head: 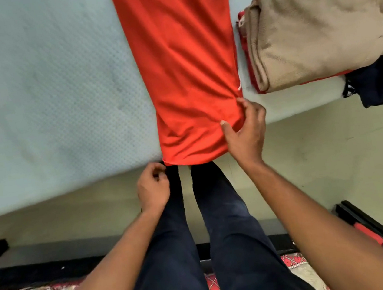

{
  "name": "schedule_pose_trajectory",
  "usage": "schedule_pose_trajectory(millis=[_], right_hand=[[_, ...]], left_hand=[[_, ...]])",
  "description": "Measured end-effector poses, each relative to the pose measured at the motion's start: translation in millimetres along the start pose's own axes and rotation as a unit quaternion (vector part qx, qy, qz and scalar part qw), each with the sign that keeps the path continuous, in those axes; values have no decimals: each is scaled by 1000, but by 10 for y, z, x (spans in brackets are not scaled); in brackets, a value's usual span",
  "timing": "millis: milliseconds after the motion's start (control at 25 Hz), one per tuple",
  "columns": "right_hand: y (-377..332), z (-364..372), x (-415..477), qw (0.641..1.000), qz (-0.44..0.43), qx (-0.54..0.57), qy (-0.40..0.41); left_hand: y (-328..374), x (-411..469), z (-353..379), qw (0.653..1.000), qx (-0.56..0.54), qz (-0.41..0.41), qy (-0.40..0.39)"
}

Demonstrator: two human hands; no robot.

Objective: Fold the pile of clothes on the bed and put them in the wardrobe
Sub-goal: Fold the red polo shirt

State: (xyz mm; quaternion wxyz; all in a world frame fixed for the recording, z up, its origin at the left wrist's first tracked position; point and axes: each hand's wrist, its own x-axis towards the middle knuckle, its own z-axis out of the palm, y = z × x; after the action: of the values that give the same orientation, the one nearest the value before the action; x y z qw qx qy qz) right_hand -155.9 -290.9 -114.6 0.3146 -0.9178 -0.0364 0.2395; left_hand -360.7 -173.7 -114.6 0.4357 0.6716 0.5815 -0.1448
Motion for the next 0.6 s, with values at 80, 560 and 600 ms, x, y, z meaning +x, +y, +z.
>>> schedule_pose_trajectory(millis=[80,560,600], right_hand=[[35,-79,48,994,76,71,-28],[-81,-196,323,932,223,174,-228],[-97,-205,320,926,237,176,-233]], left_hand=[[104,-5,-29,997,-19,-65,30],[888,412,-86,996,-82,-5,-47],[882,404,-86,994,-86,-3,-71]])
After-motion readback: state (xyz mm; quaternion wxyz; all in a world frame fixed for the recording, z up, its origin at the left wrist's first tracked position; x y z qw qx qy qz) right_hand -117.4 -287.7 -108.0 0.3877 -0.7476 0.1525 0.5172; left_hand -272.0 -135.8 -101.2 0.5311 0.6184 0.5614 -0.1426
